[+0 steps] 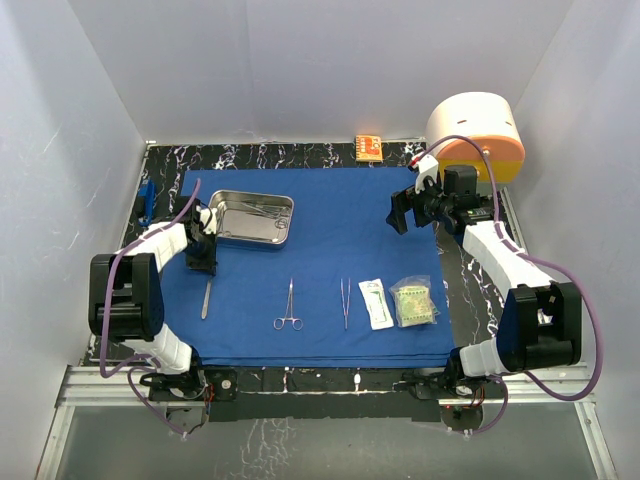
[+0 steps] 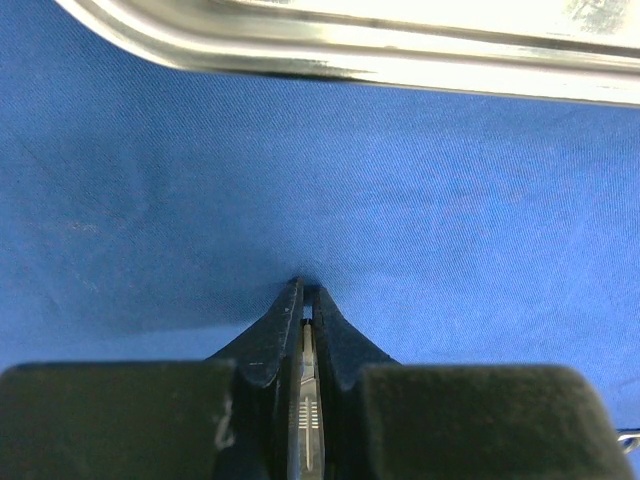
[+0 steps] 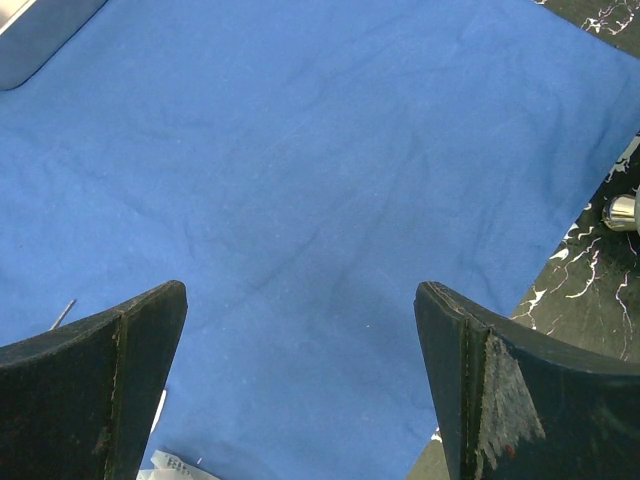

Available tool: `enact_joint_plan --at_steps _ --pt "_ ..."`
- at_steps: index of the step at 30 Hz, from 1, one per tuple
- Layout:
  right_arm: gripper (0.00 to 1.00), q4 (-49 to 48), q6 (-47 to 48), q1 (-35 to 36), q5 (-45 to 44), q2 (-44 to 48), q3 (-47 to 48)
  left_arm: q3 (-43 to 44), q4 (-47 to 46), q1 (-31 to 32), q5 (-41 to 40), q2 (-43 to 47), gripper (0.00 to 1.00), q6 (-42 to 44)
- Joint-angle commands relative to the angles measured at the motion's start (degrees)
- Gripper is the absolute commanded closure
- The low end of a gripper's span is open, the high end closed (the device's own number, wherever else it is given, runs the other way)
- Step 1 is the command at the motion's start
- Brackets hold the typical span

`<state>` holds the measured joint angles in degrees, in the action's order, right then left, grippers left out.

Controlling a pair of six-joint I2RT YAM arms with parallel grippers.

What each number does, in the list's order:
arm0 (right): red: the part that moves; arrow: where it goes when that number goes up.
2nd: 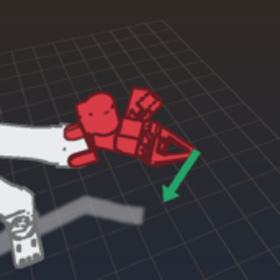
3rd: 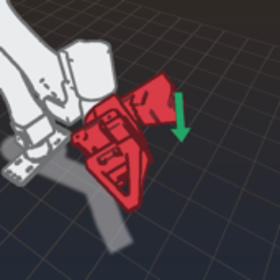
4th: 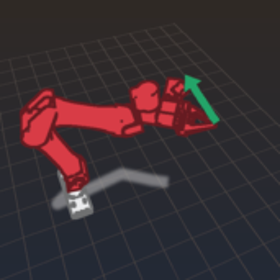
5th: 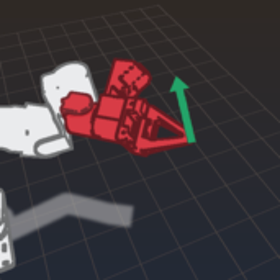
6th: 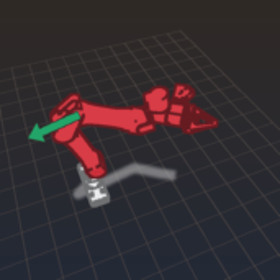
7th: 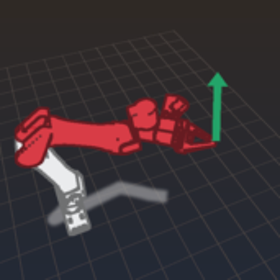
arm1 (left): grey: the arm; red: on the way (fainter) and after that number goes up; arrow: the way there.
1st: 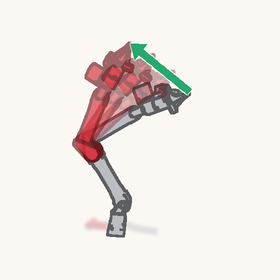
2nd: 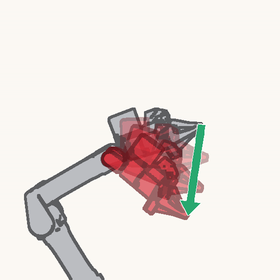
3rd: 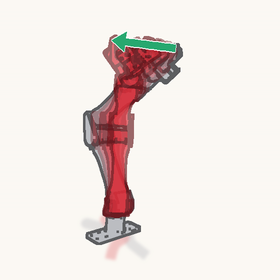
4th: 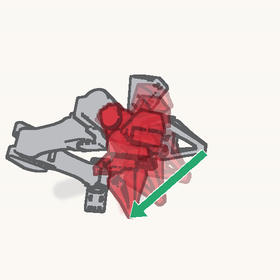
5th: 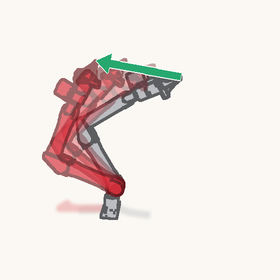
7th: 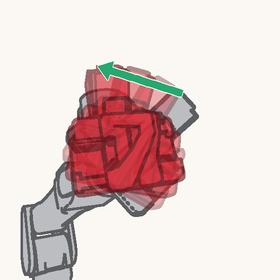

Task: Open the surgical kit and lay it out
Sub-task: Place the medical item in the surgical kit.

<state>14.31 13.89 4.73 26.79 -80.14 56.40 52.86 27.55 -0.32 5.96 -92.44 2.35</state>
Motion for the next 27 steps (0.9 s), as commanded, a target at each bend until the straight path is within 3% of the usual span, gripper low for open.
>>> enact_joint_plan --at_steps 1,13,27 --pt "0.02 -3.32 0.70 -0.42 -0.14 1.04 0.27 1.78 2.62 -0.25 -0.01 -0.33 0.97 -0.39" --pt "0.02 -3.36 0.79 -0.45 -0.26 1.26 0.18 2.62 3.39 -0.28 0.15 -2.49 0.94 -0.70" --pt "0.02 -3.45 0.79 -0.44 -0.07 1.06 0.20 2.58 3.52 -0.29 -0.16 -2.30 0.85 -0.99"
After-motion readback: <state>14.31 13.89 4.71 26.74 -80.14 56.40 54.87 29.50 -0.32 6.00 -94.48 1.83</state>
